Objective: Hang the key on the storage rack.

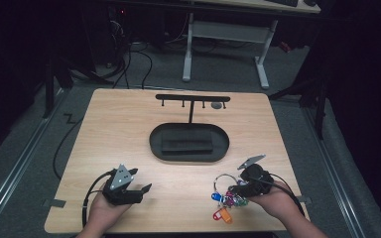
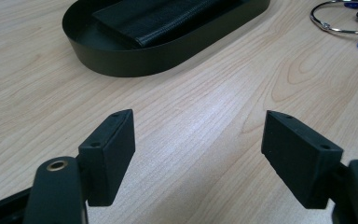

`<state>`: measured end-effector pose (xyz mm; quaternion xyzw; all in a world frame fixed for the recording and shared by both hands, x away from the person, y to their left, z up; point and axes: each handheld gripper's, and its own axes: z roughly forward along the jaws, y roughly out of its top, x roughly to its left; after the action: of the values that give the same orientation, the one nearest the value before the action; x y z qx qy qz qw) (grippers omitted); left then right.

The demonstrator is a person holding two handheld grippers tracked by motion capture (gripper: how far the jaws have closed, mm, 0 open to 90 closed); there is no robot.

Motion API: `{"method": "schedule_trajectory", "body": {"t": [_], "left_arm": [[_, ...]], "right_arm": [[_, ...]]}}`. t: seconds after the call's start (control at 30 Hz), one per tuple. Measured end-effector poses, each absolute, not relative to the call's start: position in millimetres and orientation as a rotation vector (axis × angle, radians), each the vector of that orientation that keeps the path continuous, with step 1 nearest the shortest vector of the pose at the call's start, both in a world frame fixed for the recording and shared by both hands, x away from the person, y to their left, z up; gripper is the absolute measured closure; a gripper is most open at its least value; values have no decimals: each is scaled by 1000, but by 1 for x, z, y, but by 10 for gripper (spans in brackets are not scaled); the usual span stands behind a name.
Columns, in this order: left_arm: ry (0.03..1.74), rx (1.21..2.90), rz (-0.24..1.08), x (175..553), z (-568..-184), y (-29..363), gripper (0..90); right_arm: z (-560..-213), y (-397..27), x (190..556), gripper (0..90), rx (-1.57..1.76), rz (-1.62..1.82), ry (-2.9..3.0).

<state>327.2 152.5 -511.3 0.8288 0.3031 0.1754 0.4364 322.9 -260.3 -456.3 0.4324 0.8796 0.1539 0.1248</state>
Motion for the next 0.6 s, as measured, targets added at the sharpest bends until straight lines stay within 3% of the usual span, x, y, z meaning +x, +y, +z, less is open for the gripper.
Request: {"method": "schedule_trajectory", "body": {"t": [0.6], "left_arm": [[739, 2078, 435, 326, -513, 152, 264]], "right_arm": [[-476, -196, 337, 541, 1044, 243, 2870]]}}
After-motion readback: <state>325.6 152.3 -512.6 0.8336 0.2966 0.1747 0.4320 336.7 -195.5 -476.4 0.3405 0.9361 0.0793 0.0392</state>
